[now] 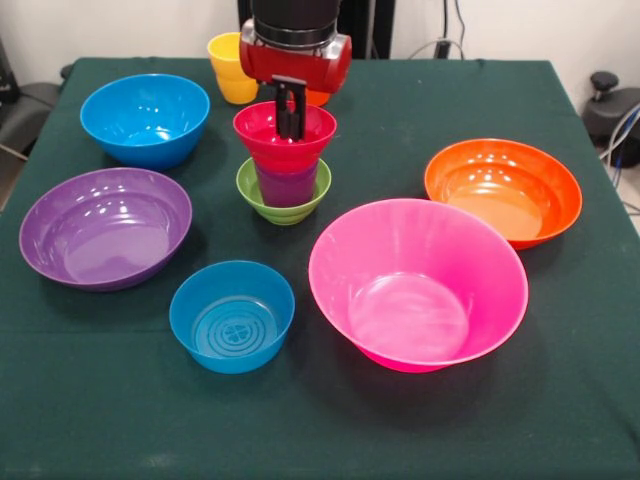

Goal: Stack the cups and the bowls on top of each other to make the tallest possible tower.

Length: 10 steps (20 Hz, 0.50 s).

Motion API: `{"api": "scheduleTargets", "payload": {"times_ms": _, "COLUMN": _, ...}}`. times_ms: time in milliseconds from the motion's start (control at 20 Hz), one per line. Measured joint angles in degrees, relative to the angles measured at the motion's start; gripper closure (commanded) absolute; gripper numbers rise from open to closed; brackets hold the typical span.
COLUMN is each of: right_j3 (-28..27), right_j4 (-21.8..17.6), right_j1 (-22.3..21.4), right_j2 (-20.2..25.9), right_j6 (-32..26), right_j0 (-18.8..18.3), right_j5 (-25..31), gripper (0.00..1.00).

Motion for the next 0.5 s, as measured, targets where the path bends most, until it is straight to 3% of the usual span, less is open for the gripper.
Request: {"api": "scheduleTargets", "payload": {"times_ms": 500, "right_j3": 0.0, "right_j4": 0.0, "right_j1": 2.6, "right_j2": -0.7, "right_j6": 0.0, "right_j0": 0.5, "right_j5": -1.3, "gripper": 1.00}}
